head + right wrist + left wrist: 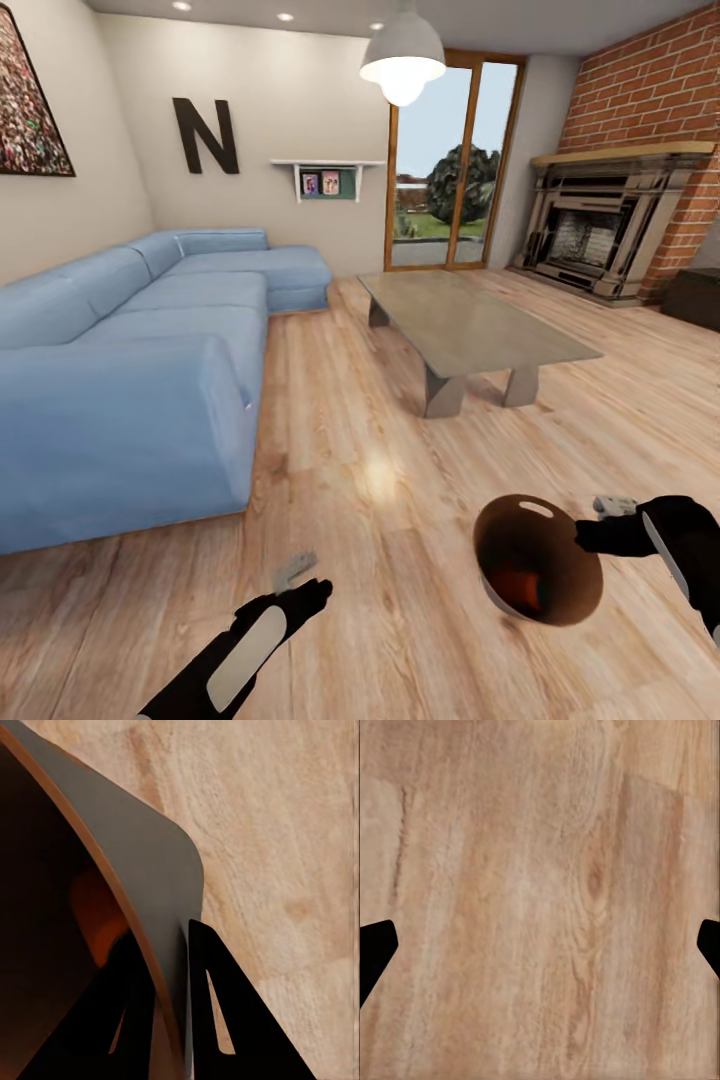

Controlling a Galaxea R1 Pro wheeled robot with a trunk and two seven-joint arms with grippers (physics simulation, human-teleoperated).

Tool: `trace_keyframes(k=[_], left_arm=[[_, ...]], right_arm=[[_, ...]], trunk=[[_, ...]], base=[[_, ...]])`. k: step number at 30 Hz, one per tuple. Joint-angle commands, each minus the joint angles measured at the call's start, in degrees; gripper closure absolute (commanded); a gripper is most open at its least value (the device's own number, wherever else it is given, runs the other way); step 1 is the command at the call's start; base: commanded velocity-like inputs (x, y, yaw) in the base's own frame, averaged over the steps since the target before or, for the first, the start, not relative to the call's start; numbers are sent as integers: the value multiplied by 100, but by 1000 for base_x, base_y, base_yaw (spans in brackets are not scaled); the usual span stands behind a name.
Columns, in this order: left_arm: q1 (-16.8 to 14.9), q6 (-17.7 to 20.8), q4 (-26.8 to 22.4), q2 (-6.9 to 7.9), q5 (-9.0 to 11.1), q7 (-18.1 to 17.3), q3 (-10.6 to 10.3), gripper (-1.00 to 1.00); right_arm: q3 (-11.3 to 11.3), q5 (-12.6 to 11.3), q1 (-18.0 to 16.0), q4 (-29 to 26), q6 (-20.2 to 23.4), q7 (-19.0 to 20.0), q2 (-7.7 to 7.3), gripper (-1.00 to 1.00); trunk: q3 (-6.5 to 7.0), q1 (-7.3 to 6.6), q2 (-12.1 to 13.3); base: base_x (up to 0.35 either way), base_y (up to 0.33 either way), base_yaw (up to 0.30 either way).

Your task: Put the three can of soda from the living room inside the tash can in the kitchen.

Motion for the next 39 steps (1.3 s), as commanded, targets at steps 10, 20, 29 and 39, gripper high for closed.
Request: trace_keyframes(k=[10, 20, 29, 39], left_arm=[[0, 35, 9, -63, -29, 31, -8, -100], [0, 52, 9, -219, -502, 62, -10, -100], [0, 58, 9, -240, -542, 58, -10, -100], [0, 83, 70, -246, -540, -1, -10, -100]], right_arm=[[-12, -84, -2, -28, 16, 16, -13, 100], [-24, -104, -2, 11, -48, 26, -14, 100], [-25, -120, -2, -19, 3, 17, -7, 100], [-89, -119, 465, -1030, 4, 23, -33, 100]], trunk=[[1, 0, 0], [1, 0, 0], [-5, 0, 0], [-16, 0, 0]], base=[[43, -326, -215], [157, -323, -132], [190, -312, -95], [238, -279, -280]])
